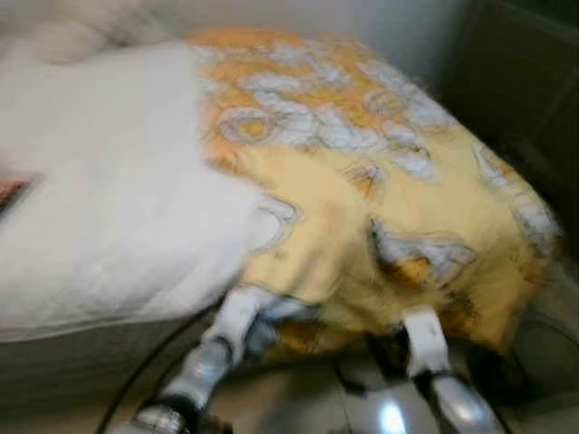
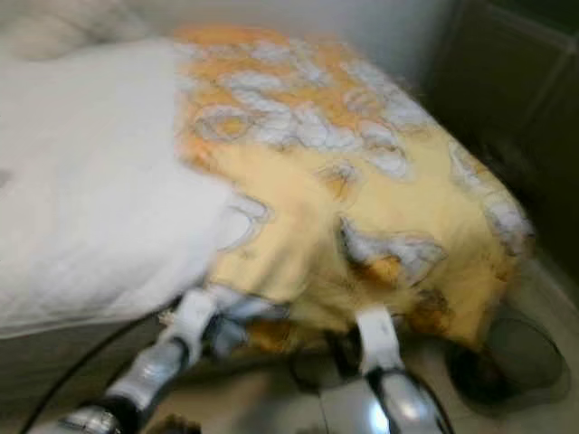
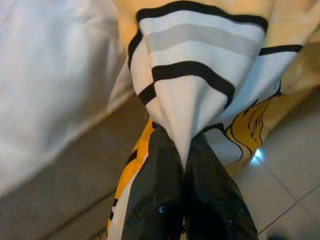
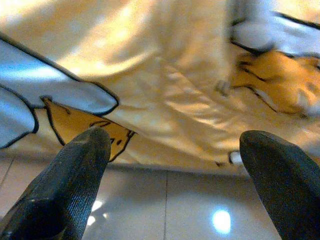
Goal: Clean up the room
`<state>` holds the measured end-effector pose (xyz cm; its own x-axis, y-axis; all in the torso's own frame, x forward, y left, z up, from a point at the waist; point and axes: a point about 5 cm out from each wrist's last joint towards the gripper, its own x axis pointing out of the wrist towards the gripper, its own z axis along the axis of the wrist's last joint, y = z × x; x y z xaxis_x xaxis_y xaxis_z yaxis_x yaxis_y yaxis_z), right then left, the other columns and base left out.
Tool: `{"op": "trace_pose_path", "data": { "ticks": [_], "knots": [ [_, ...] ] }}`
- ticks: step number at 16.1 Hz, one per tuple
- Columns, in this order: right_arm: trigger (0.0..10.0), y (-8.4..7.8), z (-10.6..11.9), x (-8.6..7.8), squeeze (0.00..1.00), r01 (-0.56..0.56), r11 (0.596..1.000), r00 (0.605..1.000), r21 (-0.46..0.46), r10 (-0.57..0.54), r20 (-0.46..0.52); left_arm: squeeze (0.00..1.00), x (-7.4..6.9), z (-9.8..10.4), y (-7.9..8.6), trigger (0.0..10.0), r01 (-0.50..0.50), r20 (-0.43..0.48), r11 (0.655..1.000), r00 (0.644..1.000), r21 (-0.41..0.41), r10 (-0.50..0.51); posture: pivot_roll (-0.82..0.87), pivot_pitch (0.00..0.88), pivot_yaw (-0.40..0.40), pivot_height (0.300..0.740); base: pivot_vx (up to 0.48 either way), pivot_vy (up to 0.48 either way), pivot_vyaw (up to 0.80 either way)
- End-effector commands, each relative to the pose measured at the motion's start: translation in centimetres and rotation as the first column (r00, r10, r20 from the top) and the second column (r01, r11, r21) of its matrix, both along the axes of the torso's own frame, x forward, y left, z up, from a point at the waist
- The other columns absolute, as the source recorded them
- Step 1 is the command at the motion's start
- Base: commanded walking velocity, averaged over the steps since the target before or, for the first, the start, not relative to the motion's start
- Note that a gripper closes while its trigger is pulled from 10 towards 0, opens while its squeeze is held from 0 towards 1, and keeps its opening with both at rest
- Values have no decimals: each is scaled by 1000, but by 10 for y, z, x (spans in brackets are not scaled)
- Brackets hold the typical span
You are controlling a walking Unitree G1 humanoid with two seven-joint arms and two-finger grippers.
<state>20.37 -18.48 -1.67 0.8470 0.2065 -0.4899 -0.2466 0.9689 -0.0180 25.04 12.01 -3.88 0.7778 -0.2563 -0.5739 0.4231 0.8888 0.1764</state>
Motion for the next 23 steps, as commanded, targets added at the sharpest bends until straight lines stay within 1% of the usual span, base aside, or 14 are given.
{"op": "trace_pose_path", "data": {
  "ticks": [1,3,4,5,7,8,11,13,16,18,20,21,22,23],
  "knots": [
    [10000,2,6,7,0,-11,1000,999,18,11,34,0,-10,-6,-8,10000,84,-32,996,996,-2,-84,-34,0,-39,740,0,0,0],
    [10000,2,8,7,0,-43,999,999,31,43,28,0,-9,-1,-28,10000,227,-15,973,974,-35,-227,-37,0,-47,740,0,0,0],
    [10000,3,8,7,0,-74,996,997,41,73,19,0,-12,1,-42,10000,318,-32,941,946,-112,-324,-43,0,-50,740,0,0,0],
    [10000,2,9,7,0,-87,995,996,42,87,18,0,-17,0,-50,10000,387,-48,909,916,-155,-398,-45,0,-52,740,0,0,0],
    [10000,-3,11,8,0,-86,996,996,37,85,21,0,-29,-5,-55,10000,480,-90,857,860,-187,-501,-56,0,-52,740,0,0,0],
    [10000,-5,12,9,0,-85,996,996,36,84,22,0,-36,-9,-53,10000,506,-112,841,840,-194,-531,-57,0,-52,740,0,0,0],
    [10000,-7,12,7,0,-85,996,996,37,84,20,0,-36,-11,-41,10000,462,-115,871,868,-166,-482,-55,0,-57,740,0,0,0],
    [10000,-5,11,5,0,-93,995,996,41,92,12,0,-26,-7,-35,10000,385,-83,908,912,-165,-402,-49,0,-62,740,0,0,0],
    [10000,-4,10,4,0,-103,994,995,44,103,5,0,-24,-8,-25,10000,315,-107,931,935,-185,-337,-39,0,-69,740,-314,0,0],
    [10000,-4,10,5,0,-106,993,994,42,106,3,0,-26,-9,-23,10000,333,-95,927,931,-171,-352,-37,0,-71,740,-471,0,0],
    [10000,-4,10,5,0,-115,992,993,48,115,-1,0,-32,-10,-32,10000,434,-105,887,886,-157,-452,-34,0,-73,740,0,0,0],
    [10000,-4,9,5,0,-131,990,991,55,131,-13,0,-38,-12,-42,10000,507,-125,845,840,-169,-529,-35,0,-78,740,0,0,0],
    [10000,-2,9,4,0,-145,988,989,57,146,-20,0,-45,-13,-54,10000,563,-159,796,784,-224,-600,-35,0,-78,740,0,0,0],
    [10000,-2,9,3,0,-146,988,989,57,147,-21,0,-47,-13,-58,10000,576,-166,781,768,-243,-618,-38,0,-78,740,0,0,0]
  ]
}}
